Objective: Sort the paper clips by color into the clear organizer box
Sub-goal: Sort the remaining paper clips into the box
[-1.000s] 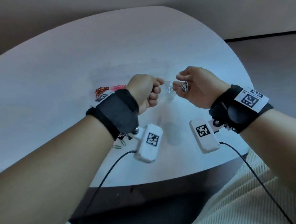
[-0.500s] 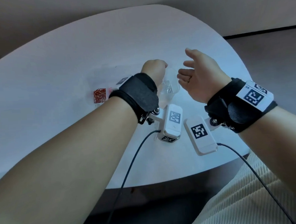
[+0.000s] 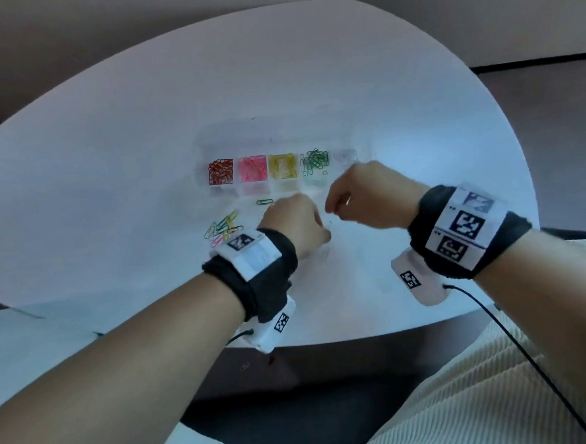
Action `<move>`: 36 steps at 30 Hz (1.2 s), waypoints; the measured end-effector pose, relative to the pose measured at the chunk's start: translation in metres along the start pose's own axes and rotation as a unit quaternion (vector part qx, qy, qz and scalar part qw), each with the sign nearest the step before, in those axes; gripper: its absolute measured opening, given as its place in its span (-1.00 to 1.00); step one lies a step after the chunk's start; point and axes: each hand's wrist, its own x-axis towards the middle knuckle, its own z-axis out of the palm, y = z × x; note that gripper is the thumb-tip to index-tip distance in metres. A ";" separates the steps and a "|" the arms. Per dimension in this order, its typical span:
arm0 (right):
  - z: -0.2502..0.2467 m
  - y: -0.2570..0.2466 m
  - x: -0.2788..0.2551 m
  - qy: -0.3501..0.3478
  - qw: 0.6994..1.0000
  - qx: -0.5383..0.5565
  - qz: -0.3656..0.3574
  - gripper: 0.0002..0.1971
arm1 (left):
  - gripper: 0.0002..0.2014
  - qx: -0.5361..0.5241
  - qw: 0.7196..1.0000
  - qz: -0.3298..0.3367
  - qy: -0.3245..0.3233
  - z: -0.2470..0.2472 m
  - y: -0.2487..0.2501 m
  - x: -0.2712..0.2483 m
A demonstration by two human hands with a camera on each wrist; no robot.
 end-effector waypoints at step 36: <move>0.068 0.015 0.011 0.099 0.988 -0.061 0.098 -0.78 | -0.82 0.010 0.996 0.066 0.066 0.015 -0.031 -0.018</move>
